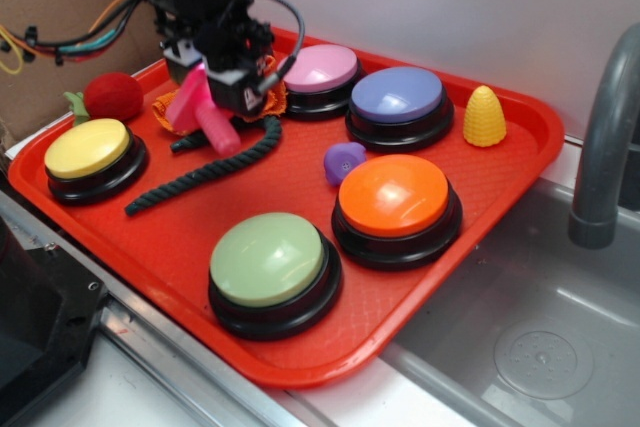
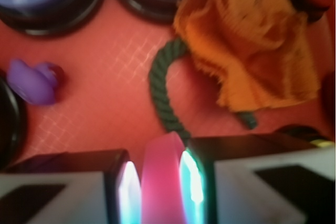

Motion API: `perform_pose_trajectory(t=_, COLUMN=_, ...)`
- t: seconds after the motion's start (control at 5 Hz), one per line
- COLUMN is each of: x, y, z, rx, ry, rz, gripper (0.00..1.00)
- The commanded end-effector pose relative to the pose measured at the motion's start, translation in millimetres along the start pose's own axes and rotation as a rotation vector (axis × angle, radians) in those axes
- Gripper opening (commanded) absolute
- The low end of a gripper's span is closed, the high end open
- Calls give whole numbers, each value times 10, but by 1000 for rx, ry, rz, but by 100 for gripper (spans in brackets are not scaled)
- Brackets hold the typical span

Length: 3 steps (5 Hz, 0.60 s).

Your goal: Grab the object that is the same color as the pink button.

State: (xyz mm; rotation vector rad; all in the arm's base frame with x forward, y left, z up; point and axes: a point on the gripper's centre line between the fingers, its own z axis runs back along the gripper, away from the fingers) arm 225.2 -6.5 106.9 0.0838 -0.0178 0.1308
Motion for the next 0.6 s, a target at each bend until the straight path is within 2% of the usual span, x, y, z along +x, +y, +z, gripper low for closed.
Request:
perform_pose_trajectory(t=0.0, x=388, y=358, z=803, rx=-153, ry=-113, rz=63, gripper=0)
perform_pose_trajectory(t=0.2, x=482, y=490, z=1033, rx=-138, ry=-164, rz=102, gripper=0)
perform_pose_trajectory(t=0.4, x=492, y=502, z=1018, rx=-112, ry=-166, rz=76, gripper=0)
